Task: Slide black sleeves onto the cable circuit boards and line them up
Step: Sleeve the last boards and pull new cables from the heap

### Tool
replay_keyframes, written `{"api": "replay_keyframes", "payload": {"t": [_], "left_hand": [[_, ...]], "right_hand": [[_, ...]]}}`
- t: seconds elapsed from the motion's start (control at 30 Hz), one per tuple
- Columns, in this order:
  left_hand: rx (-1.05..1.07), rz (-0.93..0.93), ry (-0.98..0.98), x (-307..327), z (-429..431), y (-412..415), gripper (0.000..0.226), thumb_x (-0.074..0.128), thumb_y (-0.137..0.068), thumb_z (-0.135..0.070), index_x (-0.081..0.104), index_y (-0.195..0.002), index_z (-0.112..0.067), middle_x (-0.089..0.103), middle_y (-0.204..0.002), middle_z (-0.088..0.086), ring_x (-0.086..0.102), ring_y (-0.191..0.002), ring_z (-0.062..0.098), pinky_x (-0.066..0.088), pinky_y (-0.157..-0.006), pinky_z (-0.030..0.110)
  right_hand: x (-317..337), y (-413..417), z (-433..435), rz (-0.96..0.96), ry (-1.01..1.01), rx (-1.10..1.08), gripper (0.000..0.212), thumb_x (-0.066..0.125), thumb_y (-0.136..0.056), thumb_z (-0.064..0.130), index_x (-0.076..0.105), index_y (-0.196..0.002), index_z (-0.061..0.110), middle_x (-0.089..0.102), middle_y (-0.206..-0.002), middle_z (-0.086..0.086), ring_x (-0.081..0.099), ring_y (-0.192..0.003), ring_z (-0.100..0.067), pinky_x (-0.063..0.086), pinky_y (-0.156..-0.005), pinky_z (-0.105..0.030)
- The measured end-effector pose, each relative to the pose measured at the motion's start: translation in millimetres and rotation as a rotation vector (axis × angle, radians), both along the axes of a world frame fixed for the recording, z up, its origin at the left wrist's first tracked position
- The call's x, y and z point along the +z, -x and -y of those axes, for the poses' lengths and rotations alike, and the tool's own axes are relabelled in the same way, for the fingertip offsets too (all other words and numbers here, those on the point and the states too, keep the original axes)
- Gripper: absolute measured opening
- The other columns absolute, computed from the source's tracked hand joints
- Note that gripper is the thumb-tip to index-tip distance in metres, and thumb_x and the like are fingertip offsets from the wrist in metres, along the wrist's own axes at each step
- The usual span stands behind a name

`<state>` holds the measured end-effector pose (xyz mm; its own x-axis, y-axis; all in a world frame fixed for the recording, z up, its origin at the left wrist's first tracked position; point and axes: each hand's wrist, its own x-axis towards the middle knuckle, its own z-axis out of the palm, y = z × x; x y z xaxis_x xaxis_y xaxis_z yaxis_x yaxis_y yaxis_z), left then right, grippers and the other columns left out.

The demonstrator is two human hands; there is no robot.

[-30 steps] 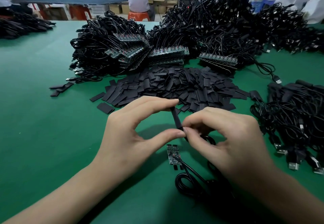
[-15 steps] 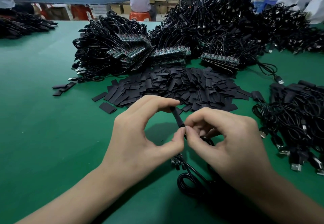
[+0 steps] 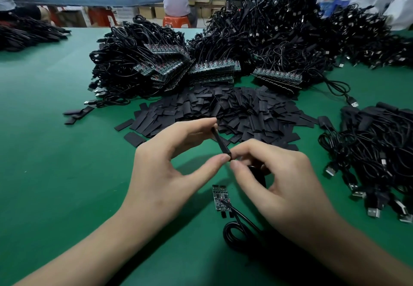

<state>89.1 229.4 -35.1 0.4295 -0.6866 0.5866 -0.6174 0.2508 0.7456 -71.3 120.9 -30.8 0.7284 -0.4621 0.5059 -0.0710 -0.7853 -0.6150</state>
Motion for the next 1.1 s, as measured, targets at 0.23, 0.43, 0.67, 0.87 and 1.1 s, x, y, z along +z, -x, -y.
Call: {"api": "replay_keyframes", "payload": {"t": [0.23,0.43,0.67,0.87,1.1], "left_hand": [[0.029,-0.021,0.028,0,1,0,0.051,0.084,-0.078,-0.026,0.069,-0.126,-0.017,0.074,-0.115,-0.01,0.071,-0.108,0.01,0.056,-0.097,0.027],[0.042,-0.106,0.022,-2,2,0,0.053,0.089,-0.075,-0.029,0.069,-0.123,-0.022,0.076,-0.109,-0.013,0.072,-0.106,0.008,0.055,-0.096,0.024],[0.099,-0.062,0.005,-2,1,1,0.055,0.09,-0.074,-0.031,0.067,-0.124,-0.028,0.075,-0.107,-0.016,0.071,-0.106,0.007,0.054,-0.094,0.022],[0.06,0.192,-0.297,5,-3,-4,0.057,0.068,-0.079,-0.07,0.067,-0.125,-0.036,0.066,-0.111,-0.025,0.062,-0.109,-0.001,0.05,-0.091,0.023],[-0.04,0.571,-0.685,3,-11,-3,0.068,0.045,-0.067,-0.094,0.069,-0.105,-0.043,0.054,-0.1,-0.024,0.045,-0.101,-0.002,0.038,-0.09,0.023]], "right_hand": [[-1,-1,0,0.002,-0.015,0.001,0.009,0.06,-0.098,0.025,0.067,-0.095,0.029,0.064,-0.071,0.005,0.061,-0.065,-0.016,0.045,-0.056,-0.034],[-3,0,0,0.0,0.003,0.004,0.01,0.06,-0.099,0.024,0.068,-0.093,0.025,0.063,-0.069,0.007,0.059,-0.062,-0.015,0.043,-0.057,-0.034],[-2,-1,-2,-0.011,-0.034,-0.02,0.011,0.06,-0.099,0.028,0.068,-0.092,0.027,0.064,-0.069,0.005,0.06,-0.063,-0.017,0.043,-0.056,-0.033],[14,8,26,-0.012,-0.076,-0.331,0.011,0.067,-0.094,0.024,0.071,-0.085,0.029,0.067,-0.069,0.016,0.062,-0.066,0.003,0.042,-0.054,-0.009],[34,49,100,-0.64,0.198,-0.929,0.045,0.064,-0.095,0.041,0.066,-0.124,0.006,0.064,-0.111,-0.02,0.059,-0.107,-0.041,0.054,-0.089,-0.052]]}}
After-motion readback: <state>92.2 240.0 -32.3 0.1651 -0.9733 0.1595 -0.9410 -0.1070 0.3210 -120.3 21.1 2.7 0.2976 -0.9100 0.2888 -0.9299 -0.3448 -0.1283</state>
